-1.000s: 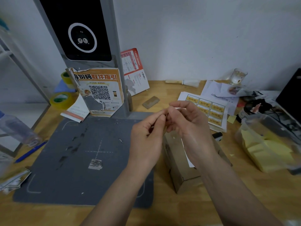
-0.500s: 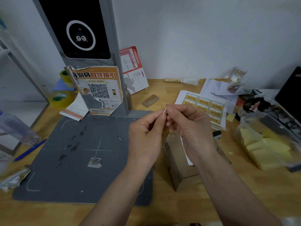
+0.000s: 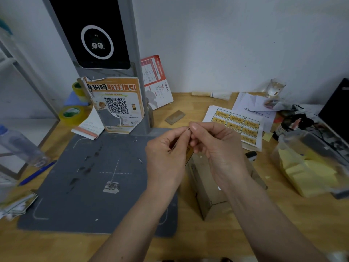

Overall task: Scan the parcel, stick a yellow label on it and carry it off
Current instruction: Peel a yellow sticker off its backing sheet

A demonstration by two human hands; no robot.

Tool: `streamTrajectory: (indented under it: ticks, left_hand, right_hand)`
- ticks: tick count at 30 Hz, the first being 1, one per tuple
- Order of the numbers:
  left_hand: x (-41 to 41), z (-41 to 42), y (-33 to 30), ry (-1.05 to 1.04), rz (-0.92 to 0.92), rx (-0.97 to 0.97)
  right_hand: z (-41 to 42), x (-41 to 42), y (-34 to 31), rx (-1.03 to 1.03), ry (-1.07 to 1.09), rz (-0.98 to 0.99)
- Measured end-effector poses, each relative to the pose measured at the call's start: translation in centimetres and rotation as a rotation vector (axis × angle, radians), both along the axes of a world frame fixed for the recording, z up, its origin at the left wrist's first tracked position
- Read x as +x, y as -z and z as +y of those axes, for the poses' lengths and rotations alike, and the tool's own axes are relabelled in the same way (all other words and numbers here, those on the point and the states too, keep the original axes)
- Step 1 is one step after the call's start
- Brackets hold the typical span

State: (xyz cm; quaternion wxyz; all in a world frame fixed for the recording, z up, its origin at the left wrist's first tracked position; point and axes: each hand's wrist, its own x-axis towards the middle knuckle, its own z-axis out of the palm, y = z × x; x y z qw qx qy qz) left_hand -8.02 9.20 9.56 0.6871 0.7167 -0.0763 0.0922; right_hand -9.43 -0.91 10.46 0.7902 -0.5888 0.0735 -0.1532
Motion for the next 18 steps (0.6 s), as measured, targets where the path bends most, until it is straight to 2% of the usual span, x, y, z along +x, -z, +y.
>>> streamTrajectory:
  ticks: [10, 18]
  left_hand:
    - [-0.42, -0.01, -0.50, 0.023, 0.015, -0.016]
    - [-0.41, -0.24, -0.20, 0.005, -0.054, 0.031]
  right_hand:
    - [0.14, -0.41, -0.40, -0.117, 0.077, -0.041]
    - [0.06, -0.50, -0.27, -0.073, 0.059, -0.009]
